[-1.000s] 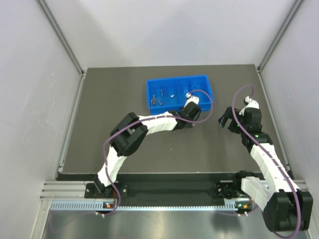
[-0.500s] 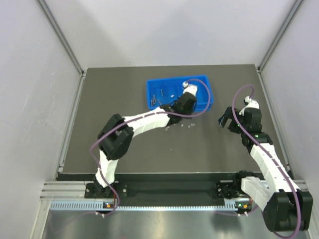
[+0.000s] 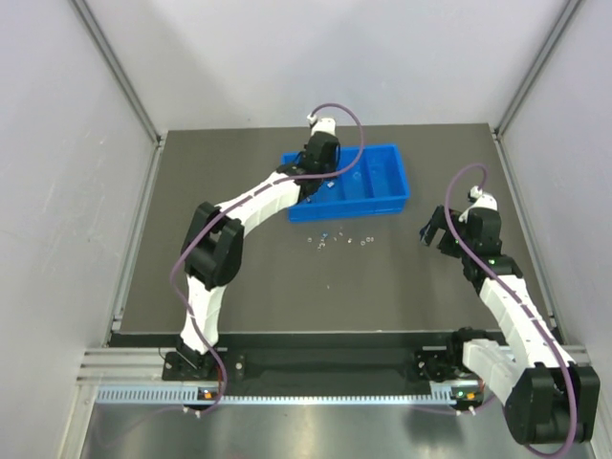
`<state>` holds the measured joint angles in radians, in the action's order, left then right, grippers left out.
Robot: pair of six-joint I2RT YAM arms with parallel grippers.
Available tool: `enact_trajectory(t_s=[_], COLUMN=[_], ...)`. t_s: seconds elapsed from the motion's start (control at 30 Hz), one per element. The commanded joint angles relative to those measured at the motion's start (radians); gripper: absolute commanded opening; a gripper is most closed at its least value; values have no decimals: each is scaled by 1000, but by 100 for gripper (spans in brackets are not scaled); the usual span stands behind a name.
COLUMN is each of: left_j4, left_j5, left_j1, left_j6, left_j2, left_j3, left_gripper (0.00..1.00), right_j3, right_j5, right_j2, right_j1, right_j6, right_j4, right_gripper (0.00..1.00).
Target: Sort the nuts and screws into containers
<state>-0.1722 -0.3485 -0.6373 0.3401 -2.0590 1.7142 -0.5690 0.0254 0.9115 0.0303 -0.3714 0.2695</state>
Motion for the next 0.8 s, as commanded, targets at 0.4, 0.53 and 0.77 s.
enact_trajectory(t_s=[0.4, 0.53, 0.77], left_j4=[-4, 4, -23], left_j5=[106, 89, 72], left_j1=[-25, -61, -114], left_j6=[10, 14, 111], left_j2=[177, 340, 470], left_j3=[-92, -264, -487], left_gripper=[64, 63, 56], right_j3=[-9, -3, -2], right_j5=[7, 13, 25], right_j2=[13, 7, 1], right_j1=[6, 5, 6], right_j6=[-11, -15, -17], right_j4=[-47, -53, -55], right_gripper=[99, 100, 100])
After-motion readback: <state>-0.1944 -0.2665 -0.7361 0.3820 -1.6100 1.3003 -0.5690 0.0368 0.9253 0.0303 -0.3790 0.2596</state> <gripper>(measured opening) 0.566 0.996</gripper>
